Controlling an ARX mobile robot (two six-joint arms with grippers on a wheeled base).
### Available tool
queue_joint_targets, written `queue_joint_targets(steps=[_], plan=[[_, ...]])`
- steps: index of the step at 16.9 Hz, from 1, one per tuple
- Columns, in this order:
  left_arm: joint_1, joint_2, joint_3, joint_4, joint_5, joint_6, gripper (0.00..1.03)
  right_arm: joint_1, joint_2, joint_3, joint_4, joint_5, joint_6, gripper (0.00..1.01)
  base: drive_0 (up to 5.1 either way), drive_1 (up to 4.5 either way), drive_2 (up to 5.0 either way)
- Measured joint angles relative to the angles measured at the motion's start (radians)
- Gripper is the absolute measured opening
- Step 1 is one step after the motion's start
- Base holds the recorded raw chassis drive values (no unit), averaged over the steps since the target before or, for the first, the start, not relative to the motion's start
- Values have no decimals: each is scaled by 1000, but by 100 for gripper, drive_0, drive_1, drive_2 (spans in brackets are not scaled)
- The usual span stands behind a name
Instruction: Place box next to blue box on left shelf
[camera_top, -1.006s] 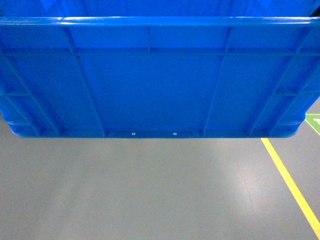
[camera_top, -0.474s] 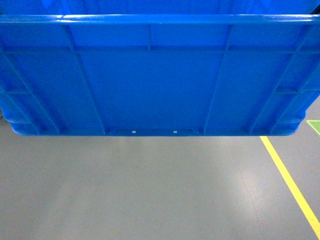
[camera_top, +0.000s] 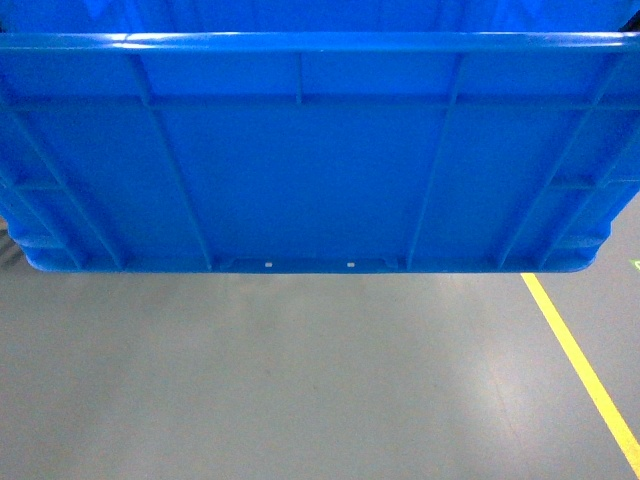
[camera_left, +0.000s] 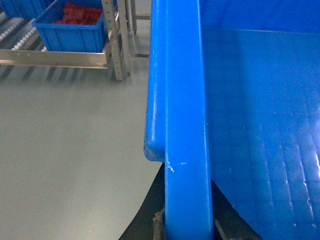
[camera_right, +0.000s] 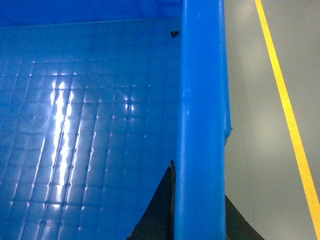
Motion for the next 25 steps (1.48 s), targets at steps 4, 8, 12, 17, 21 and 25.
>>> queue_joint_targets(steps=[4,8,12,17,21,25], plan=[[0,3,-1,3,1,0,6,-1,0,0,1,-1,0,7,8,437,-421],[0,3,-1,2,1,-1,6,0,0,0,0,-1,0,7,2,432,-428],[0,3,-1,3,1,-1,6,0,0,0,2,-1,0,7,-1,429,-432],[0,3,-1,0,1,0,6,0,0,0,0,-1,0,7,2,433,-428],[0,3,-1,-6,1,-1,6,0,0,-1,-5,-1,0,7,-8,422,-438],[0,3,-1,-2,1,-1,6,0,0,-1,0,-1,0,7,-4,426,-434]])
